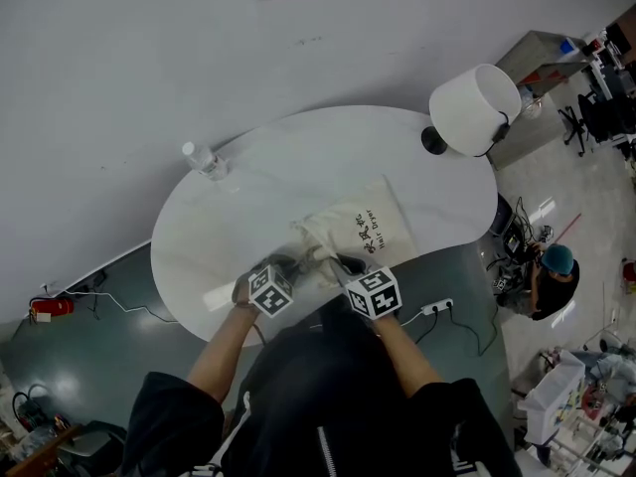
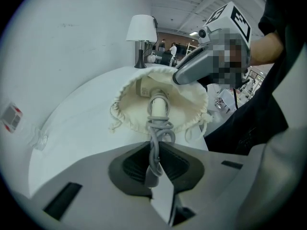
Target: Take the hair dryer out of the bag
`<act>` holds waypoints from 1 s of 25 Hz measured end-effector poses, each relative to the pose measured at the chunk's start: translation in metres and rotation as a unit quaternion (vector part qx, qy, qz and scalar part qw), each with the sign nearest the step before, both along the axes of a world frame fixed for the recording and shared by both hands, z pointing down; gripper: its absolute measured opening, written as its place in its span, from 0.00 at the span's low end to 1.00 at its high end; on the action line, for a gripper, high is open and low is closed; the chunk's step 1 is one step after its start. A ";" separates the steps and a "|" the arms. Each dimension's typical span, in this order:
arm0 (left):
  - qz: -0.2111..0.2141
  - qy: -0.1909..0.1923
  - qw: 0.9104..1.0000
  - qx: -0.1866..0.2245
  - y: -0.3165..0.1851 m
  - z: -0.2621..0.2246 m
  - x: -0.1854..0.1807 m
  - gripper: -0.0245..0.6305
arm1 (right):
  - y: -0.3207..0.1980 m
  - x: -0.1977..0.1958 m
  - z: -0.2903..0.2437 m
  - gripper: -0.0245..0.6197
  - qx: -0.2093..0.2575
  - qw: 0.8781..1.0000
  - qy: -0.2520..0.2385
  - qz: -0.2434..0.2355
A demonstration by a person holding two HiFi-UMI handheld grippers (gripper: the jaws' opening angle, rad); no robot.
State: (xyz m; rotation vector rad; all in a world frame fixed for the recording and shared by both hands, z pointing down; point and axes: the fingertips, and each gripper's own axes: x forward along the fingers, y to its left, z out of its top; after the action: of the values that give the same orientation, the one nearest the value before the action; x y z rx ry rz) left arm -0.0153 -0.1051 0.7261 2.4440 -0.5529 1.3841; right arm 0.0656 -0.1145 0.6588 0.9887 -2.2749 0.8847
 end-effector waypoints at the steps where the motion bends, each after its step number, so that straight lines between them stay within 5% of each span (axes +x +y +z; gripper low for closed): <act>1: -0.002 -0.001 1.000 -0.001 0.001 0.002 -0.003 0.13 | 0.000 0.000 0.001 0.09 -0.001 1.000 0.000 0.000; 25: -0.023 -0.017 0.999 -0.025 0.022 0.011 -0.054 0.13 | 0.001 -0.002 0.009 0.09 -0.003 1.000 0.000 0.012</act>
State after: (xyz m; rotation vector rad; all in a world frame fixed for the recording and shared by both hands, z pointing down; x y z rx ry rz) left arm -0.0695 -0.0831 0.7368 2.3584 -0.5729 1.4055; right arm 0.0640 -0.1138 0.6675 1.0144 -2.2648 0.9001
